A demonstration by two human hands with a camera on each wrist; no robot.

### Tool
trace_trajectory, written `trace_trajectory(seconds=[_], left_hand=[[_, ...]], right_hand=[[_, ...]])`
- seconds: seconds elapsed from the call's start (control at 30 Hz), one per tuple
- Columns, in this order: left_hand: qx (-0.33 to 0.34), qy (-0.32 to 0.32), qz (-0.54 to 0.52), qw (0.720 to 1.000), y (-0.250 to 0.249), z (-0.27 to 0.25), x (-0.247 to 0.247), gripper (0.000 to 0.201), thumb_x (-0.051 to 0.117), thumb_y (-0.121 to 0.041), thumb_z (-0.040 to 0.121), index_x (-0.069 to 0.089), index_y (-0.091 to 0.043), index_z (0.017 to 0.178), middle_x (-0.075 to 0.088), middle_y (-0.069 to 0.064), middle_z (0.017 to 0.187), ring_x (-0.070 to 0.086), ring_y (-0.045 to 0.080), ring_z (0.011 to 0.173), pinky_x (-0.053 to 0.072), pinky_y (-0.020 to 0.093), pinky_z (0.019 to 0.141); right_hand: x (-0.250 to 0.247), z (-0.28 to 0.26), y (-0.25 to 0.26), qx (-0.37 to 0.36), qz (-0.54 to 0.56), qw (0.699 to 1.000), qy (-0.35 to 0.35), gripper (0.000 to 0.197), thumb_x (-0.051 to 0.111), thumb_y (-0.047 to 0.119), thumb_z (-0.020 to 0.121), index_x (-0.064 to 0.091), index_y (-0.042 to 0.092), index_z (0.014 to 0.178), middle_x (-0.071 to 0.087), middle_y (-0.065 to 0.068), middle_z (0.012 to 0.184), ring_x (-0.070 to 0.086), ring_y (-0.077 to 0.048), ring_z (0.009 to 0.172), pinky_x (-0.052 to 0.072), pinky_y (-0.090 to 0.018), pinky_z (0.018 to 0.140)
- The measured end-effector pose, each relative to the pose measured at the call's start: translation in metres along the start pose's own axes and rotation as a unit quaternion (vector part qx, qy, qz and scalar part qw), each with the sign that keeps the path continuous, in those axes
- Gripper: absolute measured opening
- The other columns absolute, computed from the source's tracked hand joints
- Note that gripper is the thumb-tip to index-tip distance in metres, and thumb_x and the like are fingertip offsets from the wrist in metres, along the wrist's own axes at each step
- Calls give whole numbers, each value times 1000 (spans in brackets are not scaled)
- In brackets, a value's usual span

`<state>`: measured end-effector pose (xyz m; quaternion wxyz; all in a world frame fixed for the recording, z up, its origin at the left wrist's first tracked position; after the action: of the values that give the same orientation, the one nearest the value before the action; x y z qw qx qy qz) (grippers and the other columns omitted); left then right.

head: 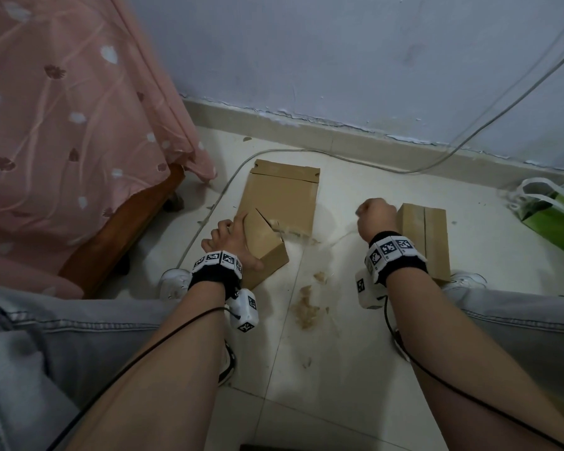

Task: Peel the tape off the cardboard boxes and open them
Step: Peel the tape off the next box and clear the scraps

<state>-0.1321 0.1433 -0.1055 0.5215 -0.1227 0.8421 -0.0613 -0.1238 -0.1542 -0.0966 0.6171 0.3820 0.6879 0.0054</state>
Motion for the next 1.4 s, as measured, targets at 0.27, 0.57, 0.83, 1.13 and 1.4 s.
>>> trace_trajectory(seconds=[0.27,0.57,0.83,1.13,1.4], left_hand=[[-6,6,-31,999,8,1,-4,124,86,-38,54,5,-39,149,17,6,153,20,34,142,20,56,113],[21,-30,-290,956,11,9,-13,121,90,-7,56,15,-32,148,27,7,146,37,31,131,41,48,105],[-31,51,-288,956,40,5,48,143,92,-11,46,-6,-31,148,26,9,150,36,36,135,40,54,107],[31,2,-257,966,23,9,27,146,96,-25,53,-10,-35,154,13,10,153,25,34,141,33,49,113],[18,58,-109,992,20,5,42,99,83,-21,67,28,-26,149,17,7,147,28,35,135,41,39,105]], right_hand=[[-48,11,-60,205,166,945,-192,23,62,-1,87,68,-4,110,66,-19,115,64,-31,103,47,-26,81],[-34,-1,-45,192,209,943,-176,26,55,3,94,60,-4,119,62,-19,124,60,-30,113,41,-23,78],[-14,-3,-35,162,236,950,-123,17,55,3,92,72,5,91,70,-18,98,71,-34,83,60,-40,76],[-6,-12,-15,145,309,936,-82,20,46,-6,94,66,0,93,65,-18,84,59,-21,44,55,-28,41],[-6,-16,15,74,408,909,-33,9,60,-7,88,67,-5,93,71,-19,83,73,-27,66,59,-25,60]])
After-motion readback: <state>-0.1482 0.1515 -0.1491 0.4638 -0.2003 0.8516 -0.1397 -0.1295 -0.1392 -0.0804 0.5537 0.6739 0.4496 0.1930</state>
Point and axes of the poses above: each hand's wrist, its own z-axis towards the middle knuckle, its own x-axis out of the palm, y = z × x, the point moved 1 cm from there along z, towards the middle knuckle
